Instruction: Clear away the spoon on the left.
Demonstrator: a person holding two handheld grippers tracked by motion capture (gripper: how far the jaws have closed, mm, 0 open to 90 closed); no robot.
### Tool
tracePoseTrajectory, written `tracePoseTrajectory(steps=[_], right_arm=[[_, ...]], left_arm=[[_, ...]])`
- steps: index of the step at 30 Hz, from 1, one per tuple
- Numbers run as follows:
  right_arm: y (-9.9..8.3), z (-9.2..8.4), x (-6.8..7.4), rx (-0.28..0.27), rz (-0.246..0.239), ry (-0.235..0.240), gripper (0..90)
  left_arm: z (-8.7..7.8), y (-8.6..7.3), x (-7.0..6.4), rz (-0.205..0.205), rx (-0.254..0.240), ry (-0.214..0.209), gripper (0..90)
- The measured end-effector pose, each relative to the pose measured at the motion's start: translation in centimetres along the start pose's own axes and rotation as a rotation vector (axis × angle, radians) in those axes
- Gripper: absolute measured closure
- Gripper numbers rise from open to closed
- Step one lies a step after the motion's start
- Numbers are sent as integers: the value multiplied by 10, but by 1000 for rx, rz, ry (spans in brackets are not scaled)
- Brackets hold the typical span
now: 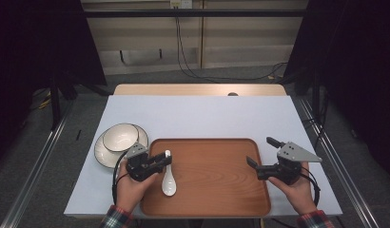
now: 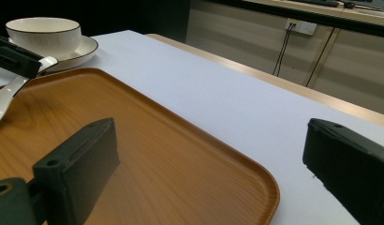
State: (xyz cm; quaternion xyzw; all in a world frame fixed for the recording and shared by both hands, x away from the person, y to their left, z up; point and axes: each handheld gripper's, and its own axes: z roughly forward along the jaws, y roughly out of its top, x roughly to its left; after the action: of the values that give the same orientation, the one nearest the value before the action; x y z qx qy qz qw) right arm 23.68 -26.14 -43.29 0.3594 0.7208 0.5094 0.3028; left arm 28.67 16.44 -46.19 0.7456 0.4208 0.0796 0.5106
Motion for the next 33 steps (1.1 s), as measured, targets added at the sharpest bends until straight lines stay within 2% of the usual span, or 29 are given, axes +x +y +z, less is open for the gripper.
tracePoseTrajectory(steps=[12,20,26,29,33], right_arm=[[1,-1,1,-4,-9,1,31],[1,-1,0,-6,-7,-1,31],[0,-2,0,-4,-9,-1,31],[1,-2,0,-3,-8,-1,31],[1,-3,0,-5,-5,-3,31]], left_arm=[[-1,-2,1,-1,13,16,637],[1,-2,1,5,17,27,578],[2,0,-1,43,-4,27,487],[2,1,-2,41,-25,22,422],[1,3,-1,58,-25,25,389]])
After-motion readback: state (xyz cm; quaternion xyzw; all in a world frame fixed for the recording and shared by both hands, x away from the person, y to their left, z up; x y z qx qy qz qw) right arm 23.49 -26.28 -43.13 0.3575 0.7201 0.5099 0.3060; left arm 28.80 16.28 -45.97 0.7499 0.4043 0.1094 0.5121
